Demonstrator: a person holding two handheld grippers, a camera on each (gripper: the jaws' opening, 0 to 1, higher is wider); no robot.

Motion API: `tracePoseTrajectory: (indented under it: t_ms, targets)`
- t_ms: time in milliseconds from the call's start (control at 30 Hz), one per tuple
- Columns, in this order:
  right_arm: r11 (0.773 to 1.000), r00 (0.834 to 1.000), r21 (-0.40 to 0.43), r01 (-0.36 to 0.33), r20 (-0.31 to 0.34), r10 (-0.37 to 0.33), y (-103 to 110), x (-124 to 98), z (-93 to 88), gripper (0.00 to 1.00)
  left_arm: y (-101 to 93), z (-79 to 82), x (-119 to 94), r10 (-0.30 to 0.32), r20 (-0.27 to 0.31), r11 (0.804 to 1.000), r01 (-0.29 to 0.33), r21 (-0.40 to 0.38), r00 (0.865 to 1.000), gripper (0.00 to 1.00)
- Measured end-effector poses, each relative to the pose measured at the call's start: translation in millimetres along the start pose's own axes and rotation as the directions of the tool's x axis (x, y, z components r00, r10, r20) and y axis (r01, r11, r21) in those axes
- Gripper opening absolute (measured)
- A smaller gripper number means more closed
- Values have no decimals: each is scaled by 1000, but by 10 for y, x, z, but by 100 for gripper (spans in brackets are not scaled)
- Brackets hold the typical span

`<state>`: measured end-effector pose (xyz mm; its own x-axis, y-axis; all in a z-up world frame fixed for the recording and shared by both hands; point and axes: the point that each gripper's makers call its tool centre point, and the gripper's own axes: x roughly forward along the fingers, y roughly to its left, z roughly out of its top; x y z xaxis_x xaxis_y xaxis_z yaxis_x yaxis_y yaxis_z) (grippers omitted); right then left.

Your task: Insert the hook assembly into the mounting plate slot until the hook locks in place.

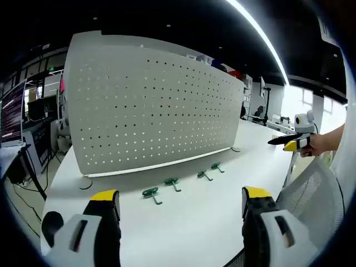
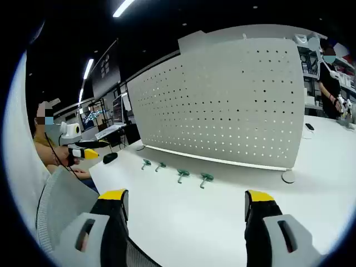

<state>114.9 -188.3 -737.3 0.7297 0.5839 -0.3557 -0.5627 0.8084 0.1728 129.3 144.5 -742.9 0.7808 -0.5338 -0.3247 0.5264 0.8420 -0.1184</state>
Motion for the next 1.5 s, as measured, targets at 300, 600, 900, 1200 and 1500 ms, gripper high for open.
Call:
tracePoseTrajectory:
  t_ms: [300,600,900,1200,1500]
  targets:
    - [1000,1000,0,10,-4,-10,0,-70,-23,83,-38,5,28,-13,3,1000,13,1,1000,93]
    - [1000,1000,4,11,0,-11,32,-84,-8,82,-26,-12,-12,-12,1,1000,12,-1,1000,93]
    - [1000,1000,-1,0,-3,0,58,-82,-16,81,-57,-37,-38,-14,-3,1000,14,-1,1000,93]
    - [1000,1000,-6,-3,15,3,62,-83,31,81,-80,-7,27,-27,-8,1000,27,13,1000,92]
    - [1000,1000,-9,8,17,-8,67,-108,30,81,-120,3,89,-62,-17,998,62,25,998,91]
